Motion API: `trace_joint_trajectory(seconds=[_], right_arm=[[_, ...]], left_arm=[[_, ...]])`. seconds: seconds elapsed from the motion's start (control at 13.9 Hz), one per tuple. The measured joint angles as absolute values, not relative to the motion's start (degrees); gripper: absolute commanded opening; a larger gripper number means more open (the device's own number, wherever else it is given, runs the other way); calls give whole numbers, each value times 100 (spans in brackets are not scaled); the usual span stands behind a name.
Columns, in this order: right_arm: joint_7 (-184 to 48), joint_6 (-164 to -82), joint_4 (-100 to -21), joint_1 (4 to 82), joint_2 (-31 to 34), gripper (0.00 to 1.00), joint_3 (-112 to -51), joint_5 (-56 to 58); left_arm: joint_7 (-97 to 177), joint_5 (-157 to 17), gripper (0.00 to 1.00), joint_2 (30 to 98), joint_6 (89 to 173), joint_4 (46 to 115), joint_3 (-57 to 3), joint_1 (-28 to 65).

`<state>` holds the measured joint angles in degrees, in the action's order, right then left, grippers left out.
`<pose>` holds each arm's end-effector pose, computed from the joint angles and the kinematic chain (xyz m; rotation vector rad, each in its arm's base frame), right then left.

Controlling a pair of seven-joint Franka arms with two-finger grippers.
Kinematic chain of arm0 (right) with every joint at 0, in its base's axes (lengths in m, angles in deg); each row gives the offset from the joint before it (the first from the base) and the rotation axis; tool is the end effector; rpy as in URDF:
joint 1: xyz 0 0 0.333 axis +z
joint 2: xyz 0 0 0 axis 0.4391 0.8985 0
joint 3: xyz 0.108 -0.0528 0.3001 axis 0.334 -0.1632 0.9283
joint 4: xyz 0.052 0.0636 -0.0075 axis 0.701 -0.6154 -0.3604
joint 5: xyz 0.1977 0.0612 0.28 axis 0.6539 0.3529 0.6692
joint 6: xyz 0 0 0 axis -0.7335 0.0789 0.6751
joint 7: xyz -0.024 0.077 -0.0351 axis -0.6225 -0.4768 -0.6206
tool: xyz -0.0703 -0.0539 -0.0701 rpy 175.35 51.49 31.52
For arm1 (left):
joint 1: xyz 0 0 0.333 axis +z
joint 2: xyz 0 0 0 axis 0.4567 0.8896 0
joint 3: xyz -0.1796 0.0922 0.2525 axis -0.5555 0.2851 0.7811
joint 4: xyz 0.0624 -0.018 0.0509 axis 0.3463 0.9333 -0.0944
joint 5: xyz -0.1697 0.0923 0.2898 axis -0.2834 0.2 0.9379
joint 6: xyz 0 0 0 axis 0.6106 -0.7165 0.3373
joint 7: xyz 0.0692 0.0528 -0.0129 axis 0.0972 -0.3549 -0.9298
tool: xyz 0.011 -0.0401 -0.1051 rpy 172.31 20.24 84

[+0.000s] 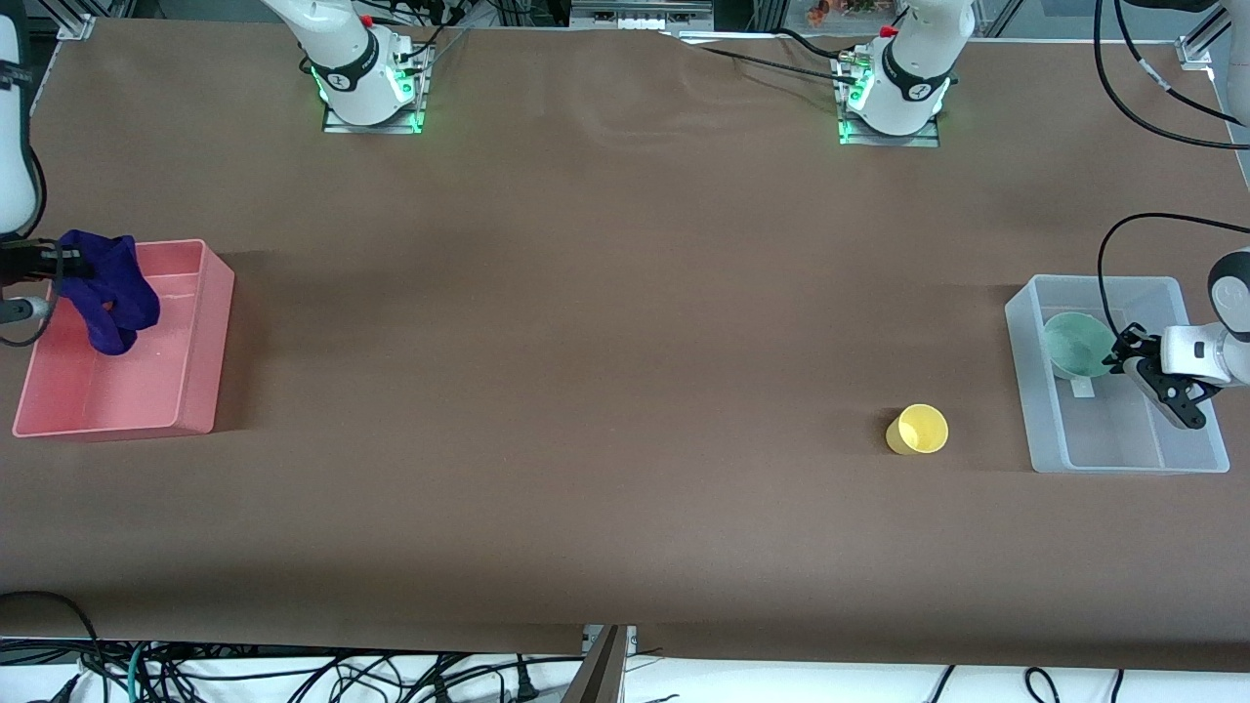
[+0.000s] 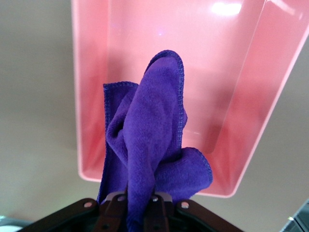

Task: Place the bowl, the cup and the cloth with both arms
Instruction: 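Carry the bowl into the clear bin while the right gripper drops the cloth, then release the bowl and reach the yellow cup while the right gripper withdraws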

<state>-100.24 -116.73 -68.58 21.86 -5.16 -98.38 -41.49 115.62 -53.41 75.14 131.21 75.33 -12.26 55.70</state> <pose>0.4976 -0.2438 0.3802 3.0490 0.3407 -0.4725 0.5653 0.2769 0.2570 2.7466 -1.2173 -0.3109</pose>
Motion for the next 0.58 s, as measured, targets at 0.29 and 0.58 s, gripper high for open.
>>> trace_joint_trajectory(seconds=[0.29,0.58], right_arm=[[-10036,-12563,-7455,2140,-414,0,-9907,-4149],[-10036,-13175,-7707,2145,-169,0,-9905,-4143]], left_arm=[[11719,-5340,100,7492,13120,7441,-1264,5567],[11716,-5344,100,6967,12630,7209,-1630,5532]])
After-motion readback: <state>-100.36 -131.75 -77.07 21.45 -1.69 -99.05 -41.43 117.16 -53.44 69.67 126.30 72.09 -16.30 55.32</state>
